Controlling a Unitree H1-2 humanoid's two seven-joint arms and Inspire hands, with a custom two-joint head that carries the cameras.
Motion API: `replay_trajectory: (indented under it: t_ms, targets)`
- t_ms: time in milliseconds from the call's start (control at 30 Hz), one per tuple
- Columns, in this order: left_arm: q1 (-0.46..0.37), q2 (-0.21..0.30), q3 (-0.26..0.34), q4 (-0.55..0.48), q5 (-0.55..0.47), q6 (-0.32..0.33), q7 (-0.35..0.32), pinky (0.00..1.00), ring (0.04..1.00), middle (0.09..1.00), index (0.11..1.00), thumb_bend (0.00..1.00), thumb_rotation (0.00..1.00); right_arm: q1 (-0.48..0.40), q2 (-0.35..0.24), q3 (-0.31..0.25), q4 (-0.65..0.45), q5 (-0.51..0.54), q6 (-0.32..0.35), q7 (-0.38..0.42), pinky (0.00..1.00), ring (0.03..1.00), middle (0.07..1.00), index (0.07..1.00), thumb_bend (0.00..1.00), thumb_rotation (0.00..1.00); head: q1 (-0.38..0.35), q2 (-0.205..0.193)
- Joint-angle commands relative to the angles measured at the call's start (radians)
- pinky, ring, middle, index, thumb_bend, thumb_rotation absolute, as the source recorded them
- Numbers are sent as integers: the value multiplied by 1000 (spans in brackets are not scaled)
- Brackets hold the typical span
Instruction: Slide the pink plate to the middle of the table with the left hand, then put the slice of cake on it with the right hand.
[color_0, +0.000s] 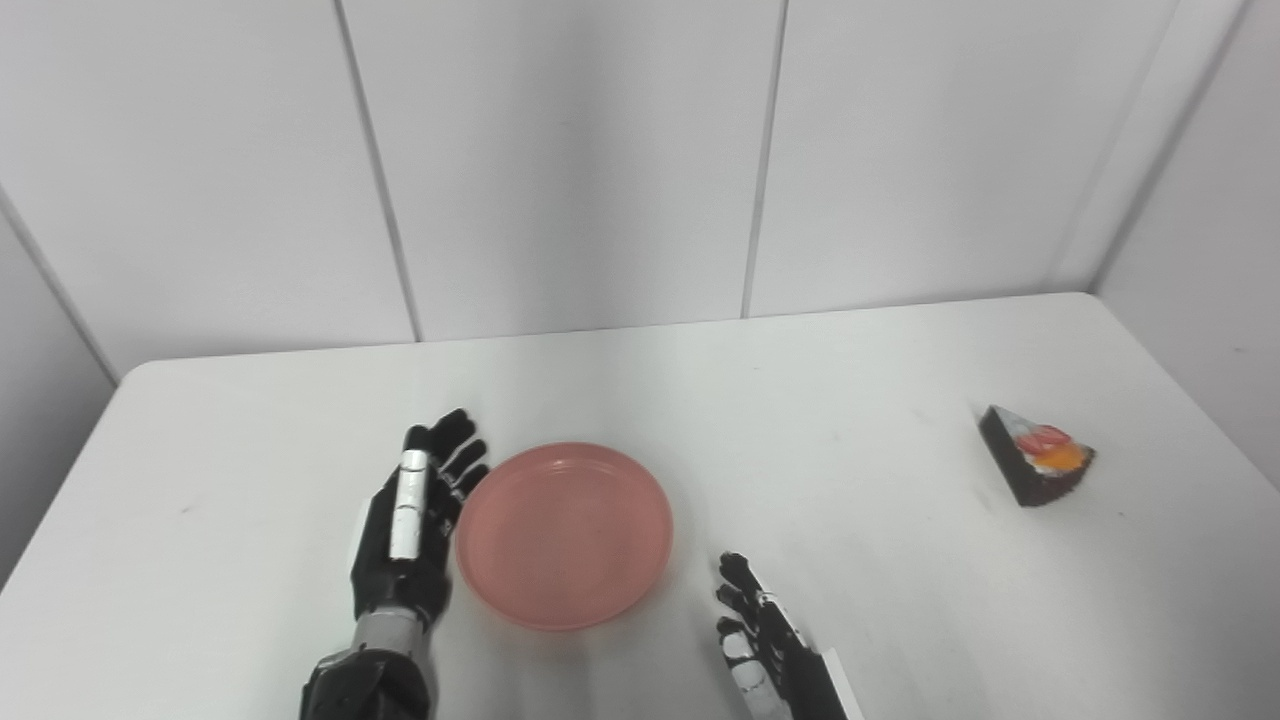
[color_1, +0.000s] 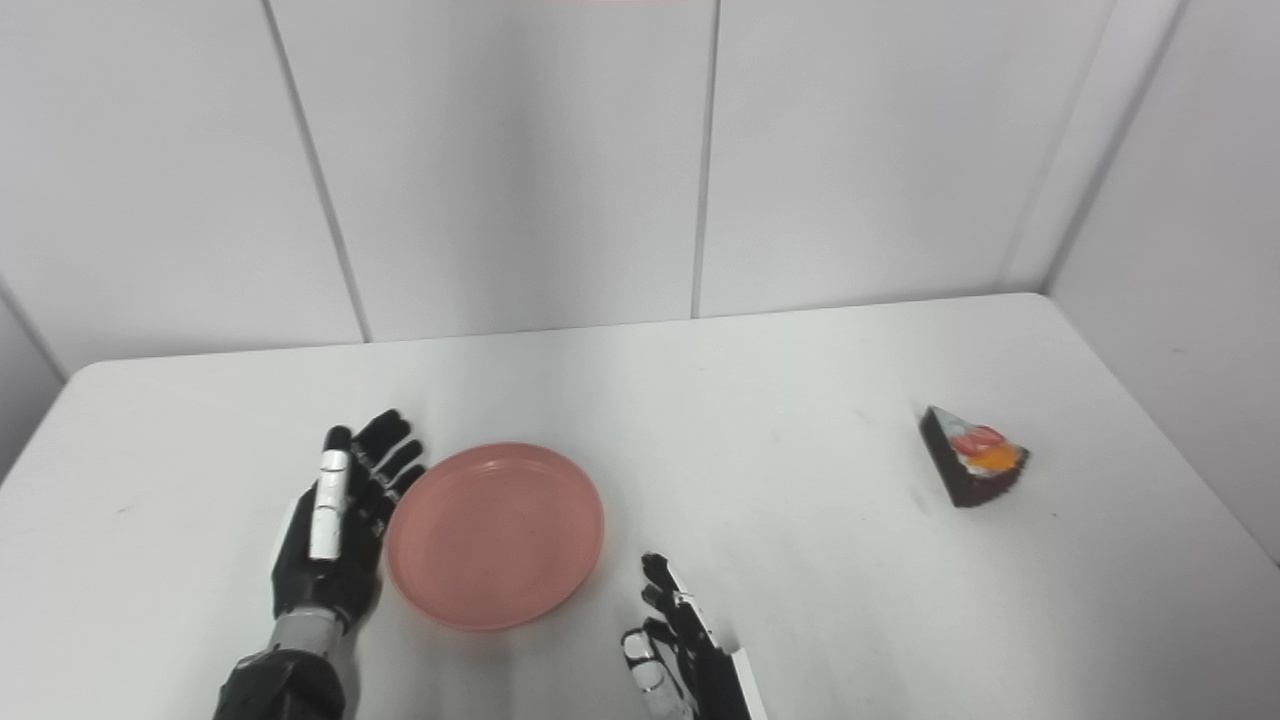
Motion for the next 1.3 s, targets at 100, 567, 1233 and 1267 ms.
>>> replay_trajectory:
  t_ms: [100, 567, 1233, 1267]
  targets:
    - [28, 14, 22, 67, -21, 51, 15, 855, 837, 839, 725, 744, 788, -12, 79, 33, 28, -30, 16, -29, 889, 912, 945, 910, 793, 954, -39, -23]
    - [47, -6, 23, 42, -20, 89, 34, 873, 869, 885, 758, 697, 822, -4, 83, 13, 47, -108, -32, -133, 895, 906, 915, 902, 762, 942, -22, -41]
    - [57, -6, 4, 63, -30, 87, 13, 854, 846, 861, 742, 691, 827, -26, -53, -157, -330, -566, 30, -190, 823, 876, 881, 880, 754, 990, -24, -57]
    - [57, -6, 3, 65, -30, 87, 11, 858, 846, 863, 744, 691, 830, -31, -61, -170, -343, -577, 36, -175, 827, 875, 877, 880, 759, 995, -24, -57]
